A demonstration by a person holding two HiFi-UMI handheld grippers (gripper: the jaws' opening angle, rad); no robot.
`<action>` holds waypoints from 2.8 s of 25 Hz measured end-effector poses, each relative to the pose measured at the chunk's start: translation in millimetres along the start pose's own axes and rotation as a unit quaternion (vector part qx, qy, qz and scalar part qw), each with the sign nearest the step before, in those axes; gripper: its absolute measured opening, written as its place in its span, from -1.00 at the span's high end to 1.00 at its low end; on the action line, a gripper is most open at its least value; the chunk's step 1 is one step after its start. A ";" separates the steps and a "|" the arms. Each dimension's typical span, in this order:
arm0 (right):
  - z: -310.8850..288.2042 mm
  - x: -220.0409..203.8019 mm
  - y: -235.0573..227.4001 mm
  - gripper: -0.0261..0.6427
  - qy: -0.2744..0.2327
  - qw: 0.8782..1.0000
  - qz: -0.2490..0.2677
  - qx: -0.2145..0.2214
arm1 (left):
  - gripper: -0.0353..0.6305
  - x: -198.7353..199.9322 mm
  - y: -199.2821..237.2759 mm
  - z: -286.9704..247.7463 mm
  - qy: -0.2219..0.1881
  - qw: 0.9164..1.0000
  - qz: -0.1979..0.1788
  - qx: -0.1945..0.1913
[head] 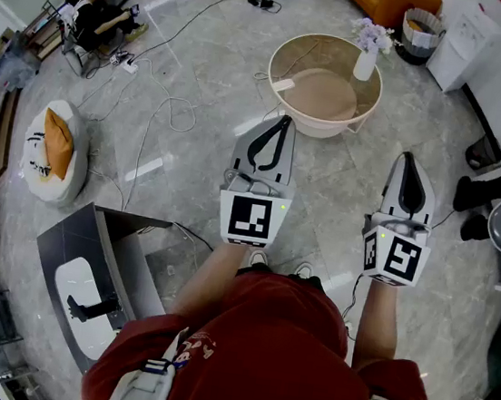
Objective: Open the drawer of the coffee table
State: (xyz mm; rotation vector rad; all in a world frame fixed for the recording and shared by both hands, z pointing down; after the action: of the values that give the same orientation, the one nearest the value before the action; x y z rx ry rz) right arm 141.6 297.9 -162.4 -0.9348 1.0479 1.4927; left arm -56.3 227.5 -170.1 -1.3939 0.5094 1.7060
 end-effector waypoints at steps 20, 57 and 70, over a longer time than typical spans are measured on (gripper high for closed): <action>-16.8 -5.9 82.9 0.84 0.008 1.000 -0.015 -0.003 | 0.85 -28.8 75.0 29.9 0.041 0.999 0.029 -0.020; -247.8 -214.2 -15.3 0.84 0.071 0.997 -0.013 -0.003 | 0.85 -219.7 83.1 -227.5 0.093 0.994 0.035 -0.047; -174.2 -482.8 61.6 0.84 0.096 0.993 -0.065 -0.013 | 0.85 -481.6 80.7 -145.6 0.047 0.997 -0.004 -0.062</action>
State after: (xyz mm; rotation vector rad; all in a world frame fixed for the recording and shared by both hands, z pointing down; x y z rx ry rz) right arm 161.8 -19.9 244.8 -1.1603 1.0848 1.3312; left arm -28.9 -97.6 221.3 -1.5689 0.4559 1.6944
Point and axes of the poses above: the fingertips, and each gripper's own axes: z backward along the fingers, y to its left, x out of its top, the point moved 1 cm from there along z, backward along the fingers, and after that the axes turned 11 degrees about -y, right-handed, at the moved point
